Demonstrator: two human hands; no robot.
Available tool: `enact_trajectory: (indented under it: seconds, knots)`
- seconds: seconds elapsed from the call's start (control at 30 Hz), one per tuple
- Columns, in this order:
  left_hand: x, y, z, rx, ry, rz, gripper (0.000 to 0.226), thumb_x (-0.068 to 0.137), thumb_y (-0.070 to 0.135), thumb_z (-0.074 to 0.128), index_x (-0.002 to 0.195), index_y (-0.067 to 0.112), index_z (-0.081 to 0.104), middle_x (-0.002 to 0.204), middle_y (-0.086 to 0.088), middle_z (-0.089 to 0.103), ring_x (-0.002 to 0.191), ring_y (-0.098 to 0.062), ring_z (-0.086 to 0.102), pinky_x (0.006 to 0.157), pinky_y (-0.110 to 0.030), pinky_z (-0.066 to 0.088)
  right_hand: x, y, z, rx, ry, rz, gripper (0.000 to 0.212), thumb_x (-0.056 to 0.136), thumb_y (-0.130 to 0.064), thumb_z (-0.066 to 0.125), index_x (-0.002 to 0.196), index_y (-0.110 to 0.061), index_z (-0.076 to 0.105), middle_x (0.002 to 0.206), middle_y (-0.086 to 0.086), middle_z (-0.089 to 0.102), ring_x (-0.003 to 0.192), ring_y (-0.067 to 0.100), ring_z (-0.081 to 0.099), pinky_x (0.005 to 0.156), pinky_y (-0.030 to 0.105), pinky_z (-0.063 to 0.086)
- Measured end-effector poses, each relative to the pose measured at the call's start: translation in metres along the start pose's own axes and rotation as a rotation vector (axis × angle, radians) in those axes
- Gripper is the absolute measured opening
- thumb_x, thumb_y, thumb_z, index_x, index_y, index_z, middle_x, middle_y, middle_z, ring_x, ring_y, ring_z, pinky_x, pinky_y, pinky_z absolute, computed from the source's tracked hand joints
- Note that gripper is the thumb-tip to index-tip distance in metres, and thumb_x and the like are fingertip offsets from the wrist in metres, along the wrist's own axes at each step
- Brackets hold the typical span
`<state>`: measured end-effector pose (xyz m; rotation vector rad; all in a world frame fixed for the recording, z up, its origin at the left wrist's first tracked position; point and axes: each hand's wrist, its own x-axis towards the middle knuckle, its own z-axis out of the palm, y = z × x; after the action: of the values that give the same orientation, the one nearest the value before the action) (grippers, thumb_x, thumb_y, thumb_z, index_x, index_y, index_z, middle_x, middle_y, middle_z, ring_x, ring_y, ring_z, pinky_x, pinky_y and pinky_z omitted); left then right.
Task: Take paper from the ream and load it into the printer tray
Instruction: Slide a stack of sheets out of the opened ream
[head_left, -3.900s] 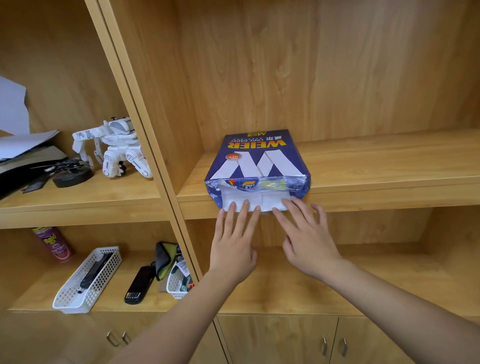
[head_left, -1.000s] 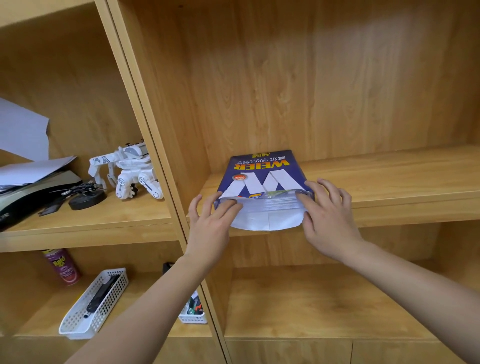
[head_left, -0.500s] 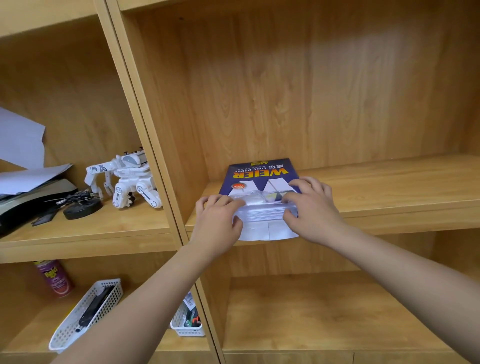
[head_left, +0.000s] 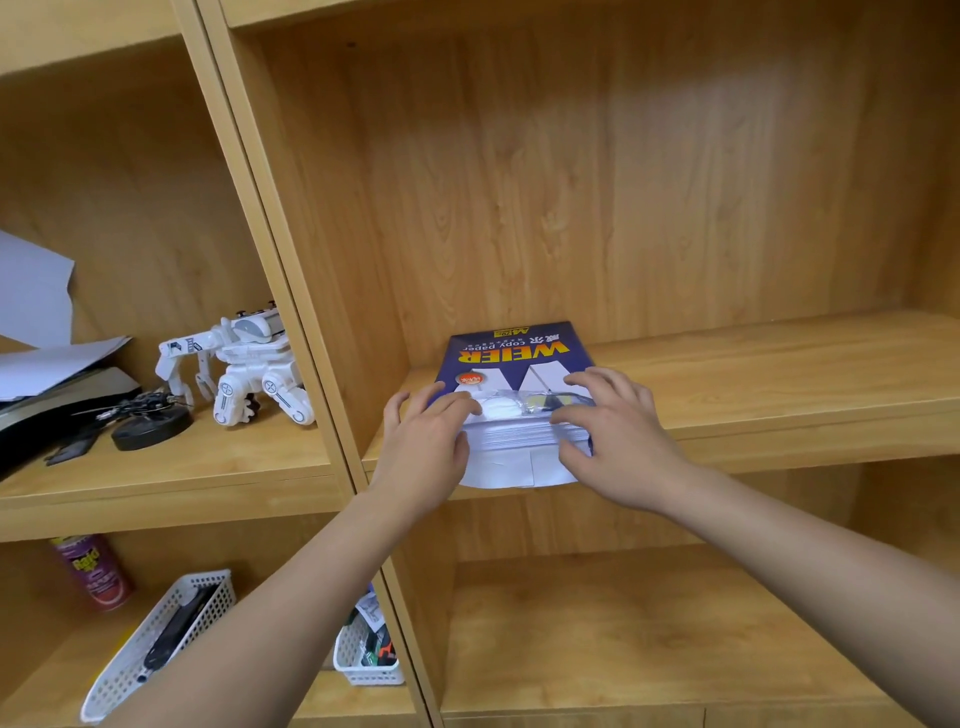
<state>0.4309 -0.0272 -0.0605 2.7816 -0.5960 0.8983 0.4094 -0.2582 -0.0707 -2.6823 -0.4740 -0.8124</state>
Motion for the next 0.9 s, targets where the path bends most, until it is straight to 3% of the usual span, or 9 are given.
enact_trajectory:
  seconds: [0.1, 0.17, 0.27, 0.33, 0.43, 0.57, 0.73, 0.83, 0.9]
  knots:
    - [0.000, 0.000, 0.004, 0.037, 0.041, -0.020, 0.034, 0.082, -0.009, 0.054, 0.098, 0.020, 0.062, 0.117, 0.005, 0.068, 0.135, -0.029, 0.045, 0.113, -0.052, 0.014, 0.000, 0.000, -0.001, -0.031, -0.049, 0.030, 0.048, 0.079, -0.038, 0.044, 0.119, -0.026, 0.067, 0.149, 0.006, 0.039, 0.142, 0.026, 0.021, 0.109, 0.042, 0.016]
    - [0.001, 0.000, 0.007, 0.068, 0.036, -0.015, 0.034, 0.081, -0.009, 0.056, 0.092, 0.022, 0.064, 0.124, 0.003, 0.067, 0.135, -0.029, 0.046, 0.111, -0.051, 0.011, 0.001, 0.001, -0.002, -0.034, -0.066, 0.052, 0.050, 0.079, -0.039, 0.043, 0.122, -0.027, 0.064, 0.151, 0.006, 0.036, 0.143, 0.025, 0.018, 0.109, 0.042, 0.017]
    - [0.002, 0.002, 0.009, 0.100, 0.027, -0.013, 0.034, 0.081, -0.005, 0.059, 0.096, 0.024, 0.071, 0.134, -0.002, 0.062, 0.136, -0.029, 0.044, 0.112, -0.050, 0.010, 0.002, 0.002, -0.003, -0.057, -0.089, 0.064, 0.048, 0.081, -0.038, 0.044, 0.126, -0.029, 0.061, 0.152, 0.004, 0.033, 0.143, 0.025, 0.016, 0.110, 0.042, 0.016]
    - [0.002, 0.003, 0.010, 0.077, 0.047, -0.013, 0.035, 0.078, -0.002, 0.062, 0.100, 0.022, 0.074, 0.132, -0.005, 0.063, 0.133, -0.032, 0.047, 0.111, -0.054, 0.019, 0.002, 0.003, -0.002, -0.068, -0.086, 0.067, 0.044, 0.084, -0.036, 0.049, 0.127, -0.029, 0.059, 0.153, 0.004, 0.031, 0.143, 0.025, 0.015, 0.110, 0.042, 0.015]
    - [0.002, 0.005, 0.011, 0.047, 0.059, -0.005, 0.028, 0.079, 0.011, 0.065, 0.103, 0.021, 0.076, 0.133, -0.008, 0.061, 0.130, -0.034, 0.047, 0.110, -0.053, 0.024, 0.005, 0.002, -0.001, -0.071, -0.083, 0.082, 0.041, 0.086, -0.033, 0.053, 0.127, -0.030, 0.059, 0.152, 0.004, 0.032, 0.143, 0.024, 0.015, 0.110, 0.041, 0.016]
    - [0.011, 0.006, 0.010, 0.058, 0.061, 0.026, 0.020, 0.080, 0.035, 0.068, 0.096, 0.029, 0.077, 0.136, -0.003, 0.059, 0.132, -0.030, 0.045, 0.110, -0.046, 0.014, 0.014, -0.004, -0.001, -0.096, -0.120, 0.062, 0.036, 0.090, -0.036, 0.054, 0.125, -0.031, 0.062, 0.150, 0.000, 0.039, 0.141, 0.021, 0.020, 0.109, 0.040, 0.016]
    - [0.028, 0.001, 0.002, 0.005, -0.084, 0.023, 0.022, 0.085, 0.050, 0.067, 0.098, 0.036, 0.076, 0.147, 0.010, 0.047, 0.140, -0.017, 0.032, 0.116, -0.041, 0.008, 0.033, -0.006, -0.007, -0.124, -0.141, 0.057, 0.023, 0.088, -0.039, 0.059, 0.107, -0.033, 0.072, 0.132, -0.007, 0.056, 0.130, 0.019, 0.036, 0.104, 0.040, 0.018]
    - [0.035, -0.001, 0.000, -0.022, -0.143, 0.066, 0.023, 0.085, 0.050, 0.068, 0.100, 0.035, 0.076, 0.150, 0.010, 0.047, 0.138, -0.014, 0.035, 0.115, -0.038, 0.013, 0.044, -0.004, -0.012, -0.103, -0.158, 0.066, 0.015, 0.082, -0.036, 0.066, 0.094, -0.032, 0.074, 0.120, -0.012, 0.063, 0.123, 0.018, 0.041, 0.101, 0.041, 0.021]
    - [0.036, -0.004, -0.001, -0.092, -0.197, 0.040, 0.022, 0.085, 0.048, 0.070, 0.101, 0.035, 0.077, 0.153, 0.009, 0.045, 0.137, -0.015, 0.039, 0.112, -0.035, 0.025, 0.049, -0.002, -0.014, -0.087, -0.181, 0.069, 0.013, 0.079, -0.038, 0.070, 0.089, -0.032, 0.075, 0.112, -0.014, 0.066, 0.119, 0.017, 0.043, 0.095, 0.038, 0.021]
